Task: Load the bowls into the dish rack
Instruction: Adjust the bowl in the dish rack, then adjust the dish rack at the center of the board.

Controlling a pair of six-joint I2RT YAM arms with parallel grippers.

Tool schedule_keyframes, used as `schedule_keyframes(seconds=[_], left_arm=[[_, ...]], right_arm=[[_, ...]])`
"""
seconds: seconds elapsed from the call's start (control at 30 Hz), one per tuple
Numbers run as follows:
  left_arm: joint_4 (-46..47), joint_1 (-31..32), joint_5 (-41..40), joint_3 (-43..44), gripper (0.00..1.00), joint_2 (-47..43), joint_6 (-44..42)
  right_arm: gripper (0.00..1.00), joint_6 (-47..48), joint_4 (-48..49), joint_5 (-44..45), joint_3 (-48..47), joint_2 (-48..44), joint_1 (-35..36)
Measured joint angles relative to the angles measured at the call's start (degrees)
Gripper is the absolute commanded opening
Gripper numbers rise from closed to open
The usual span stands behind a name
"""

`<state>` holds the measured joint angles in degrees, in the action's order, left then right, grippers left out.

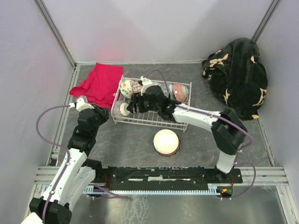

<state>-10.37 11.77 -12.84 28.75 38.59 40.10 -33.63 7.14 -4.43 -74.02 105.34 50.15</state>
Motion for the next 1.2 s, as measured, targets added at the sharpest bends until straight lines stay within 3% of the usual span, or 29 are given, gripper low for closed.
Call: schedule_keyframes(seconds=[0.4, 0.67, 0.8, 1.07, 1.2], left_arm=[[-1.6, 0.0, 3.1, 1.3, 0.30, -2.4, 0.0], [-1.6, 0.0, 8.2, 1.8, 0.31, -2.5, 0.0], [-0.8, 0.0, 10.9, 1.9, 0.32, -1.4, 0.0], [3.3, 1.4, 14.8, 1.9, 0.36, 1.6, 0.0], [4.3, 3.6, 15.0, 1.9, 0.38, 3.3, 0.0]], right_arm=[[0.78, 6.2, -20.8, 14.9, 6.9, -22.0, -0.1], [0.69, 6.6, -38.0, 32.1, 11.1, -34.4, -3.7], [0.67, 6.5, -42.8, 35.4, 11.8, -36.5, -8.2], [0.66, 7.8, -45.4, 33.1, 13.8, -33.1, -14.7], [0.55, 8.3, -44.9, 29.9, 13.8, -29.7, -16.8]])
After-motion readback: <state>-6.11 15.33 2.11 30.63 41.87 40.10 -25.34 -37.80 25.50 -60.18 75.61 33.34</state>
